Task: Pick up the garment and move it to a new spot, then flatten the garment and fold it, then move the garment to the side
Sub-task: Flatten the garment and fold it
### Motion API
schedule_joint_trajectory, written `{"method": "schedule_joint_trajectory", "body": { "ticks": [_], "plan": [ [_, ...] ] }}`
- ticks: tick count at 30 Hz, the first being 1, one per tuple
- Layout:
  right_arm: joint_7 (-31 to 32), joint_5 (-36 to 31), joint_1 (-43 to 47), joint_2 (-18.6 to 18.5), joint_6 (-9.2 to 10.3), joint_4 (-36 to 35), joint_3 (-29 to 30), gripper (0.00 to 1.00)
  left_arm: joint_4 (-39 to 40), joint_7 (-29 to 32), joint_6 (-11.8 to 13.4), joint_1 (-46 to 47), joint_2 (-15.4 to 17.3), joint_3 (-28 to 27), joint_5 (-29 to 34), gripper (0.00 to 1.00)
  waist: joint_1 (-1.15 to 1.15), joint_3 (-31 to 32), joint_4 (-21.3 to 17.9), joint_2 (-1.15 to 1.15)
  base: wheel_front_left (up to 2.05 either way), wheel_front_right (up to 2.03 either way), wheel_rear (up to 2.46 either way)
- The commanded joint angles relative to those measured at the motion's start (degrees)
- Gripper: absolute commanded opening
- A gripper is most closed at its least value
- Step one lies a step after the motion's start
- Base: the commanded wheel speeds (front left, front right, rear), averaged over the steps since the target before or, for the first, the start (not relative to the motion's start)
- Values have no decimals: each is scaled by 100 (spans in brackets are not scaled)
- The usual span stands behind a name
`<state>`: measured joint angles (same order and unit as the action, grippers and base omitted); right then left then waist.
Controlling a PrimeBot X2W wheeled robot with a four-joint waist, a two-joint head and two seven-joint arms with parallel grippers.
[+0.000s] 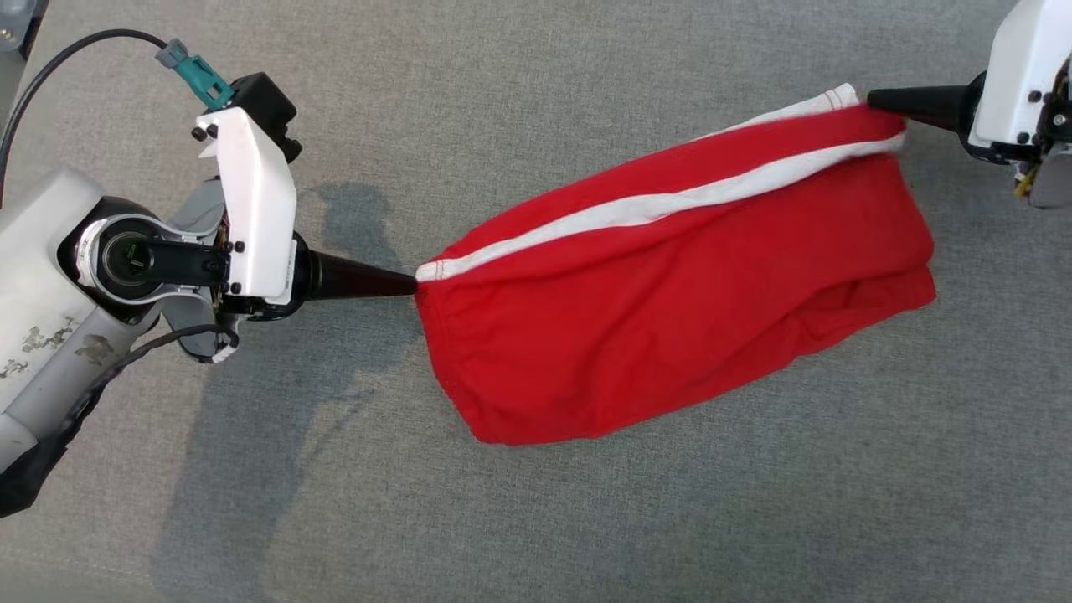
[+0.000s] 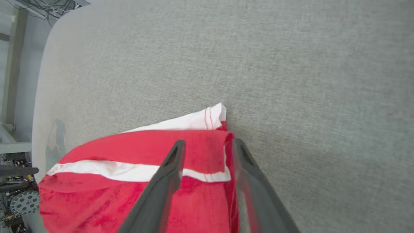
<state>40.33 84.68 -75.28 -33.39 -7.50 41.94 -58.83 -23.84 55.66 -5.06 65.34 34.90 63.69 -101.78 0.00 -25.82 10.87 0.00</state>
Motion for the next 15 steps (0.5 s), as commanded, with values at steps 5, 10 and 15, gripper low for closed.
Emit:
{"method": "schedule_joint_trajectory", "body": {
  "ticks": [5,10,15],
  "plan": [
    [-297,-46,177,67,-7,15,111,100,-209,-230,-115,-35,-34,-106,85,100,0,172,-62,0,0,0,0],
    [-1105,-107,511,-61,-7,-424,316,100,-179,-709,-210,-158,94,-230,319,100,0,464,-142,0,0,0,0],
    [-2180,-244,1093,-268,-7,-978,504,100,-1,-2115,-243,-425,235,-436,1012,100,0,840,-208,0,0,0,0]
  ]
}}
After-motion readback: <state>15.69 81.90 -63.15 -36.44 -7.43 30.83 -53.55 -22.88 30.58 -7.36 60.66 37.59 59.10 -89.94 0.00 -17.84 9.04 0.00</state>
